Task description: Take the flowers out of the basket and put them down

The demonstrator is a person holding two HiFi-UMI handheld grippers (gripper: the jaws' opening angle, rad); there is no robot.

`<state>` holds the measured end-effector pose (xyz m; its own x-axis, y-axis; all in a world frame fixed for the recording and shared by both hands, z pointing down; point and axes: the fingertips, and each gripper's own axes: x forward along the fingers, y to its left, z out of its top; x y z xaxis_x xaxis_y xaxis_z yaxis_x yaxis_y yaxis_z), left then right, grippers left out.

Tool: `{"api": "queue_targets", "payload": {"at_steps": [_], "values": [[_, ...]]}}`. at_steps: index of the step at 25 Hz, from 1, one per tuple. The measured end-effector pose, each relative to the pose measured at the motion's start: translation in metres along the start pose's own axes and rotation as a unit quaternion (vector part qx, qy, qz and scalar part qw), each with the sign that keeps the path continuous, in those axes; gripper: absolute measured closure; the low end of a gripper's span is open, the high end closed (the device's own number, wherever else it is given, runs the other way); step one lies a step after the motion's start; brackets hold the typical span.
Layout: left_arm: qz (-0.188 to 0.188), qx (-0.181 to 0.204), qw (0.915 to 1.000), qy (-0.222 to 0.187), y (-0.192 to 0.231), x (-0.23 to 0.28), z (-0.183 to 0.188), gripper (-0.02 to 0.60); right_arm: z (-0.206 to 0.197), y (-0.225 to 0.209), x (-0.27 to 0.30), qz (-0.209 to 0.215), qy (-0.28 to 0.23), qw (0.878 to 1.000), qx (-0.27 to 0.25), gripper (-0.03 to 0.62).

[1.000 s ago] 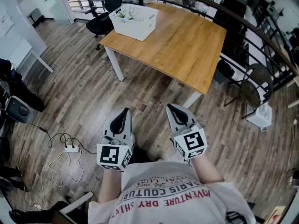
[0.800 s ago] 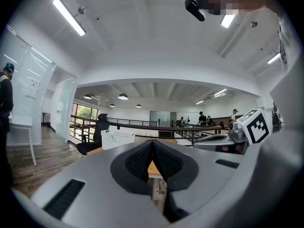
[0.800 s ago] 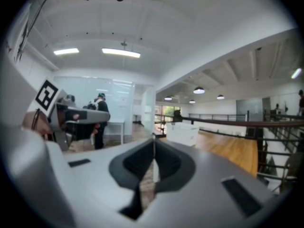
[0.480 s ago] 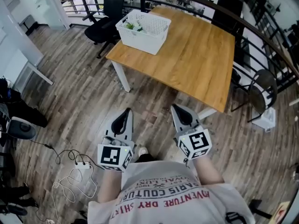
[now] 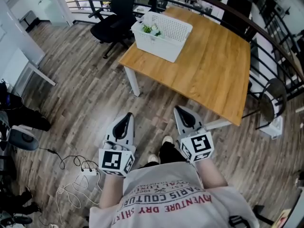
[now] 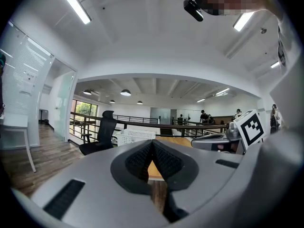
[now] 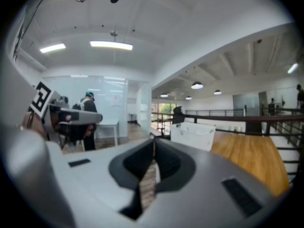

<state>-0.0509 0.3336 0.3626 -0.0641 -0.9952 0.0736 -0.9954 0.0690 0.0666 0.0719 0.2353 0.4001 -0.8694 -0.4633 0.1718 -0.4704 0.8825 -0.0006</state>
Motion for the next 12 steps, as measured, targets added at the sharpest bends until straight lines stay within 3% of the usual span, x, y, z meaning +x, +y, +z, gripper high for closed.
{"api": "queue_targets", "payload": {"at_steps": [6, 12], "values": [[0.024, -0.005, 0.9997, -0.004, 0.049, 0.045, 0.002, 0.555, 0.008, -0.016, 0.074, 0.023, 0.001, 1.000, -0.010, 0.565], [0.037, 0.001, 0.9993, -0.006, 0.093, 0.121, 0.008, 0.555, 0.018, -0.062, 0.155, 0.034, -0.002, 0.999, -0.011, 0.565]]}}
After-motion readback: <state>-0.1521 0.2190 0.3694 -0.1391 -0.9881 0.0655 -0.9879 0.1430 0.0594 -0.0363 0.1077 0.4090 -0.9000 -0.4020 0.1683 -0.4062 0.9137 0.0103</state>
